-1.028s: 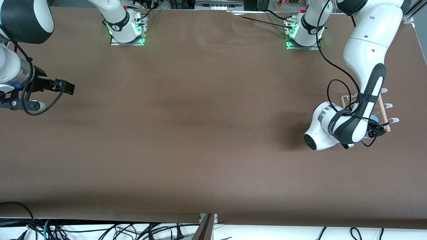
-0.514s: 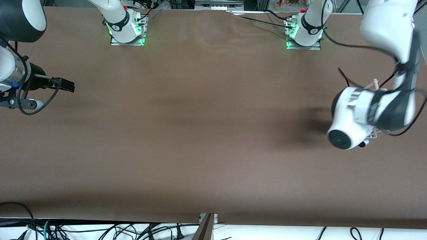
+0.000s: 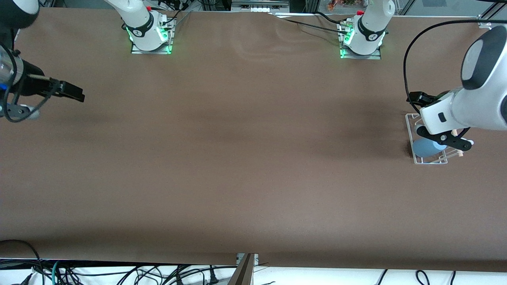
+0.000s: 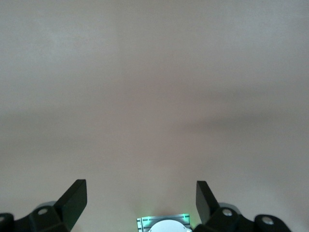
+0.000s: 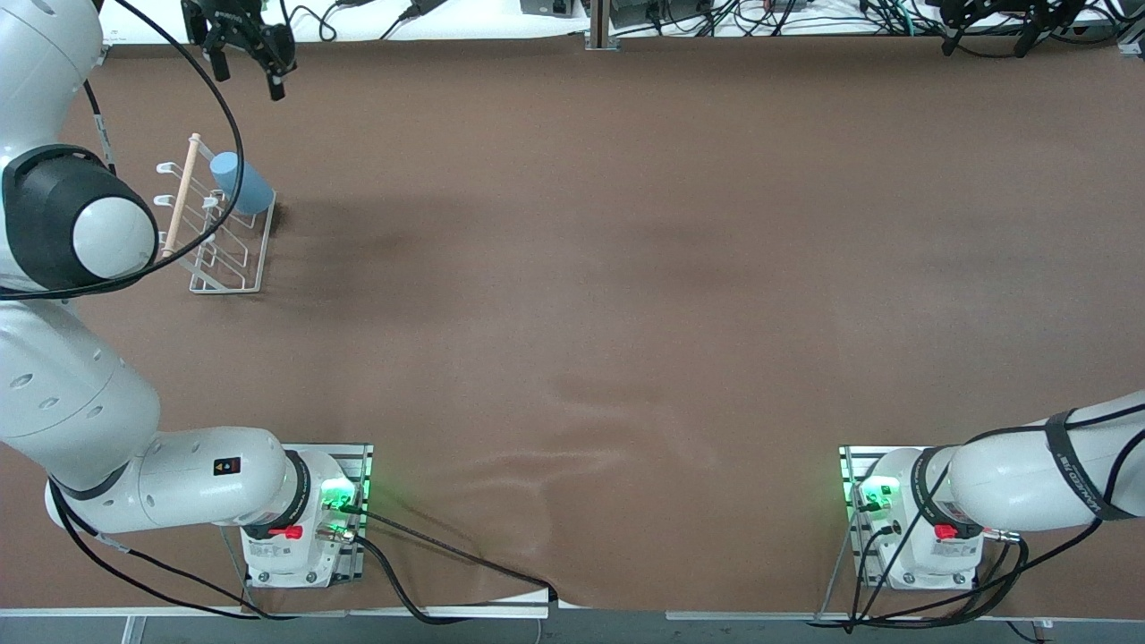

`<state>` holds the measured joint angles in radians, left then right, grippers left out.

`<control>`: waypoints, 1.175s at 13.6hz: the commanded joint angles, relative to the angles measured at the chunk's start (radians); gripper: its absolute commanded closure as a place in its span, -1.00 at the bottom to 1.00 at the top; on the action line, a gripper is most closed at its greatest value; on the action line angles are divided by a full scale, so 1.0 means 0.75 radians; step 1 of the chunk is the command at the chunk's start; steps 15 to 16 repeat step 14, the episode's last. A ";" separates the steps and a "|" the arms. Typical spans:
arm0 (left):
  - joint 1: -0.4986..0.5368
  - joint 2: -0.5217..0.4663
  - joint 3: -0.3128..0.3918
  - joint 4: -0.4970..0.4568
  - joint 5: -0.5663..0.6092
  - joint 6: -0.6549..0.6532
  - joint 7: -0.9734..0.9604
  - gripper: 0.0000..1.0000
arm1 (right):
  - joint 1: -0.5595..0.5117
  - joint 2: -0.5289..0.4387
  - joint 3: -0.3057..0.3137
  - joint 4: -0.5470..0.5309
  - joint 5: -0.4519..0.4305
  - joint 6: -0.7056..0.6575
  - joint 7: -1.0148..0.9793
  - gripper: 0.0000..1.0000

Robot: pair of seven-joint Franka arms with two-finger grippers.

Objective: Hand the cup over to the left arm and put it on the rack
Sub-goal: 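Release the cup onto the rack peg and raise the left gripper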

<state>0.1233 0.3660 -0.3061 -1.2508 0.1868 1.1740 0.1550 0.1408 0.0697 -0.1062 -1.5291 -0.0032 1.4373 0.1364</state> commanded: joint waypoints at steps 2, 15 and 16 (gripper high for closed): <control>-0.035 -0.219 0.050 -0.211 -0.144 0.244 -0.218 -1.00 | -0.063 -0.119 0.039 -0.125 0.029 0.055 -0.055 -1.00; -0.146 -0.494 0.267 -0.574 -0.233 0.639 -0.252 -1.00 | -0.184 -0.066 0.117 -0.109 0.055 0.090 -0.108 -1.00; -0.146 -0.494 0.267 -0.574 -0.233 0.639 -0.252 -1.00 | -0.184 -0.066 0.117 -0.109 0.055 0.090 -0.108 -1.00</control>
